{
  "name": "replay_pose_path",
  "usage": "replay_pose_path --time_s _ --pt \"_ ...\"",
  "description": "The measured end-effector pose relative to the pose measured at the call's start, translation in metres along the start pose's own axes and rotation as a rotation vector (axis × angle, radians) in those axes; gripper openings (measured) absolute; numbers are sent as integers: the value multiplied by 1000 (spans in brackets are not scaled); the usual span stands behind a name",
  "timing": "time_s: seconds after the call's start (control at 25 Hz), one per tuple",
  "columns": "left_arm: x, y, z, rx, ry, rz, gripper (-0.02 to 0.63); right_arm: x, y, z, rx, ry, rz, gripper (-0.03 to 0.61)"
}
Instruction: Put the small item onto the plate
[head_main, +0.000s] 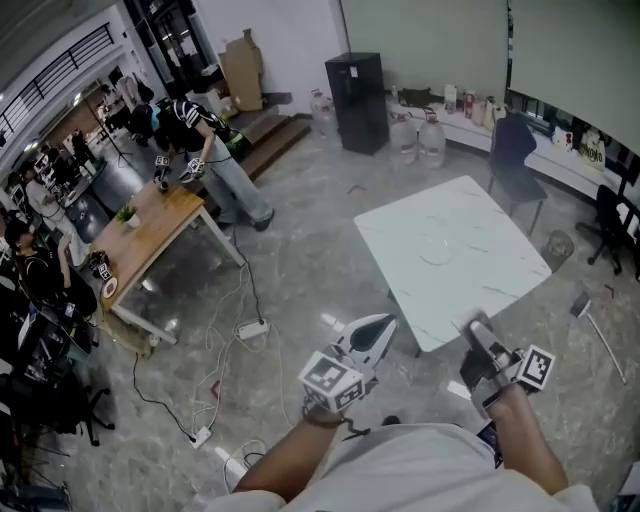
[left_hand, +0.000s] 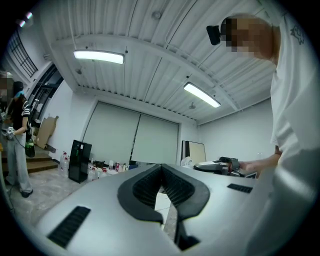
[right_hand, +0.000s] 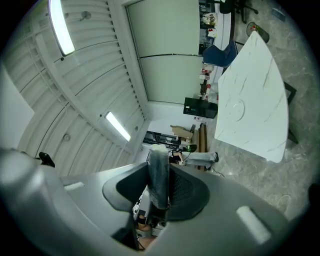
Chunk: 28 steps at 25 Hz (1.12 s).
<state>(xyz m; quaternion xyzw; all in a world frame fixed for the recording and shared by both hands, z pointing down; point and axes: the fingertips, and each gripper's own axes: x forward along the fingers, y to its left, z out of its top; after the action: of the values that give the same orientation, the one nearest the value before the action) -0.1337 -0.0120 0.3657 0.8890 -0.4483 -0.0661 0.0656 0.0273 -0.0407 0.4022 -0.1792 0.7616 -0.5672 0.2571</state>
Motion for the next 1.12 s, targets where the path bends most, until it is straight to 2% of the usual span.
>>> replay_pose_path --time_s 0.32,0.52,0.76,1.12 --pt "25 40 -8 -32 23 6 6 36 -25 24 17 -1 -17 104" --pt "49 73 -3 -12 18 31 6 67 -46 54 22 12 -13 104" --pt "106 106 -3 -2 15 67 6 100 -70 115 23 38 -12 104" --pt "233 153 -6 0 -5 116 6 150 -114 229 52 106 -31 104"
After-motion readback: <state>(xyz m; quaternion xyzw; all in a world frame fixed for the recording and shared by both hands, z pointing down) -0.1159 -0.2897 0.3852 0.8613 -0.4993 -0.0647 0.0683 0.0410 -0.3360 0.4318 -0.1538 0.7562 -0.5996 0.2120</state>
